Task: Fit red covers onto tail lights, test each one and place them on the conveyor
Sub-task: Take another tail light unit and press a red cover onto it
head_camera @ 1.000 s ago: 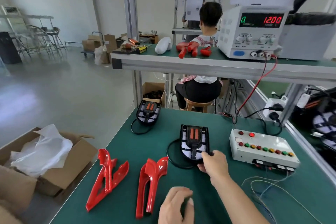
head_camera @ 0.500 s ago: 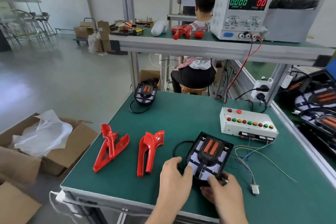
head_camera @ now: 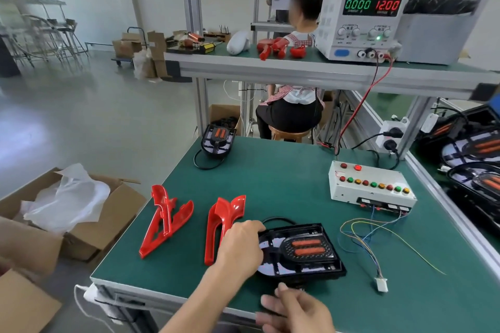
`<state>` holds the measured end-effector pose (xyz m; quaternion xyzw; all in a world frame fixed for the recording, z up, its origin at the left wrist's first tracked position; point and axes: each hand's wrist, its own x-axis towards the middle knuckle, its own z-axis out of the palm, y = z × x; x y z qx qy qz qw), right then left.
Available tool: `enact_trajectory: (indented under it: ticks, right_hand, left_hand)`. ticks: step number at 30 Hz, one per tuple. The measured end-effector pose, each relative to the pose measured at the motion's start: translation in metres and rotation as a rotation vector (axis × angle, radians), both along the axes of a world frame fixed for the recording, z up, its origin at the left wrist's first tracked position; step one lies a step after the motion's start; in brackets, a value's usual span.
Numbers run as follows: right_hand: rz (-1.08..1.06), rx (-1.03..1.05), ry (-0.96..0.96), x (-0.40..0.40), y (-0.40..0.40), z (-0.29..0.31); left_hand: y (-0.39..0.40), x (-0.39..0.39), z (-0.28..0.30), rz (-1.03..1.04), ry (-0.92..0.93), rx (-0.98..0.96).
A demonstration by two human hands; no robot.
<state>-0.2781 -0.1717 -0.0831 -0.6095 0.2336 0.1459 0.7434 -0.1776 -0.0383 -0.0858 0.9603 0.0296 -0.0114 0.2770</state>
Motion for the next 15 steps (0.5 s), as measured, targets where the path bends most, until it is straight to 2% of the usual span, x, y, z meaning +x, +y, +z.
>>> enact_trajectory:
  ticks: [4, 7, 9, 12, 15]
  right_hand:
    - [0.173, -0.097, -0.024, -0.003, -0.007, -0.002]
    - [0.208, -0.149, -0.134, -0.001, -0.018, 0.002]
    - [0.211, -0.166, -0.205, 0.001, -0.024, 0.008]
    - [0.202, -0.207, -0.283, 0.006, -0.028, 0.017]
    - [0.201, -0.238, -0.330, 0.009, -0.028, 0.021]
  left_hand:
    - [0.006, 0.011, 0.005, -0.097, 0.019, 0.083]
    - [0.007, 0.007, 0.006, -0.078, -0.049, 0.090]
    - [0.010, -0.001, 0.005, 0.003, -0.180, 0.048]
    - [0.027, -0.010, 0.004, 0.230, -0.321, 0.007]
    - [0.046, -0.009, 0.006, 0.348, -0.180, 0.132]
